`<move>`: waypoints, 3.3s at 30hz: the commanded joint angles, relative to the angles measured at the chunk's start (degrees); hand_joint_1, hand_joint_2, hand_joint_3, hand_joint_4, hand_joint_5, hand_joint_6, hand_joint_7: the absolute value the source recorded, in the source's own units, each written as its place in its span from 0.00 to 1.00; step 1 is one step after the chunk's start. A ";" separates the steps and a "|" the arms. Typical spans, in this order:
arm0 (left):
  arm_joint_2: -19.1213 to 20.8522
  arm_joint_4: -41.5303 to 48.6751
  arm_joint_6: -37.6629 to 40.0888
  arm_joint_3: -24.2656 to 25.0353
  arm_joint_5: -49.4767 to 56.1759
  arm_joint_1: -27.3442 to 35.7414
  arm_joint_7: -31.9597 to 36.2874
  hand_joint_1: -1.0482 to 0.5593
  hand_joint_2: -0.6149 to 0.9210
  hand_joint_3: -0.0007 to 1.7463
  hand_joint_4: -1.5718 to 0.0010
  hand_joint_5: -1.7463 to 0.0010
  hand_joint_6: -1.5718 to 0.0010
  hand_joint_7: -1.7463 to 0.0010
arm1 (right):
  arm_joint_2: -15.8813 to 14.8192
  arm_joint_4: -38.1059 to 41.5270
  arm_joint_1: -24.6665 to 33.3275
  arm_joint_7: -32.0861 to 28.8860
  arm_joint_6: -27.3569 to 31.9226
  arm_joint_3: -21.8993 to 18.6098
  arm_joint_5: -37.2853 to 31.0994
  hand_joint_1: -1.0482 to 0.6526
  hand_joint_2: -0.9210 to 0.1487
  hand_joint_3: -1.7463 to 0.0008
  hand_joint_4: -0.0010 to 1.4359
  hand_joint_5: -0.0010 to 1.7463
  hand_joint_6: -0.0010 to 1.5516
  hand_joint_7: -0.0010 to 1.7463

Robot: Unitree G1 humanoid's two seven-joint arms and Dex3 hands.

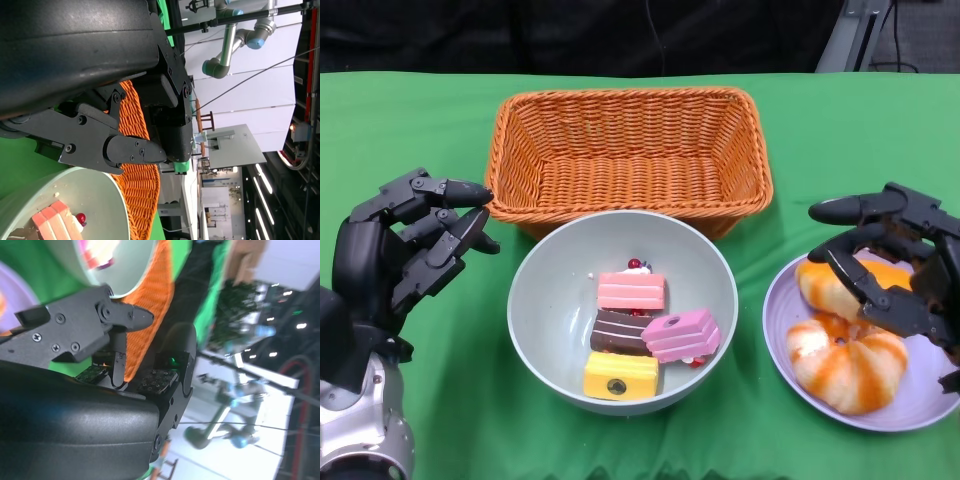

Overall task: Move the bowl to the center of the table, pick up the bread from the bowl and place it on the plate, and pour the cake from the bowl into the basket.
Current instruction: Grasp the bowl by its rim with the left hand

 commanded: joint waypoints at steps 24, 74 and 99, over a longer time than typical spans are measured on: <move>18.13 -4.42 -17.63 -7.31 7.12 4.99 -17.02 0.27 1.00 0.06 0.81 1.00 0.77 1.00 | 8.39 -0.91 2.71 6.81 -0.31 -1.61 10.55 0.54 0.47 0.24 0.53 1.00 0.33 0.95; 34.19 -12.17 -16.49 -50.74 91.54 -8.28 73.56 0.34 1.00 0.03 0.39 0.97 0.43 0.99 | 12.11 -7.41 8.92 6.60 2.79 -0.53 11.31 0.56 0.45 0.21 0.53 1.00 0.30 1.00; 24.65 -4.97 -4.33 -60.84 85.75 -11.50 62.74 0.38 1.00 0.06 0.41 0.99 0.44 1.00 | 12.24 -10.76 10.95 5.49 4.93 -0.15 11.13 0.55 0.46 0.19 0.54 1.00 0.30 1.00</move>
